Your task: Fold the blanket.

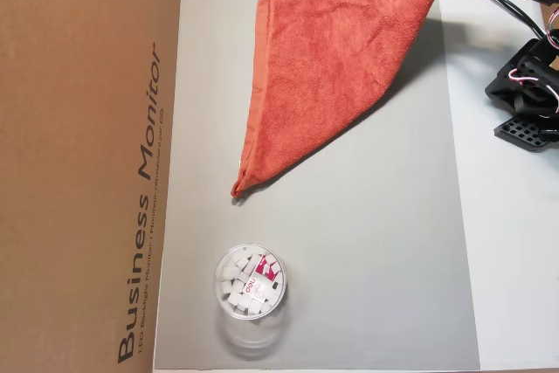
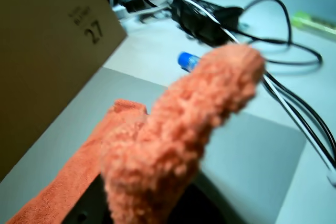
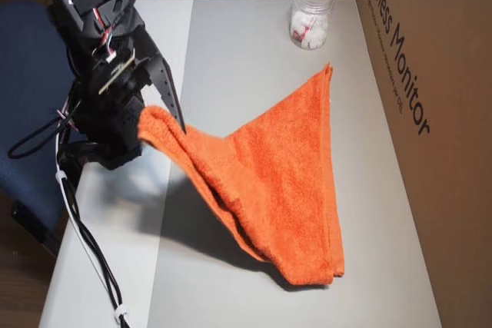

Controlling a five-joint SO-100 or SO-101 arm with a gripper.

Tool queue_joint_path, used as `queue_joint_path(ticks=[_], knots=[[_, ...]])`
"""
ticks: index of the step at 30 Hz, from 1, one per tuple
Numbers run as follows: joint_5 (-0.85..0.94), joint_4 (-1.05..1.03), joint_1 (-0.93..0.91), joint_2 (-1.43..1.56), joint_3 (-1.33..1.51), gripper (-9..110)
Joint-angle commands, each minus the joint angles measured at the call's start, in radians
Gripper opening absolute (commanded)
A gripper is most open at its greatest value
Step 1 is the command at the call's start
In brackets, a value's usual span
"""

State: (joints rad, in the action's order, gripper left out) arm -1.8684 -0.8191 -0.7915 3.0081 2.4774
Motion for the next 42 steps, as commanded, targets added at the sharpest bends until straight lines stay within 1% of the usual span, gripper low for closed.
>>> queue_joint_path(ticks=[1, 6, 16, 42], knots=[[0.043, 0.089, 0.035, 0.014, -0.049, 0], [0.051, 0.195, 0.095, -0.034, -0.054, 0], [0.184, 0.468, 0.221, -0.391, -0.212, 0], [0.661, 0.973, 0.712, -0.971, -0.347, 0]])
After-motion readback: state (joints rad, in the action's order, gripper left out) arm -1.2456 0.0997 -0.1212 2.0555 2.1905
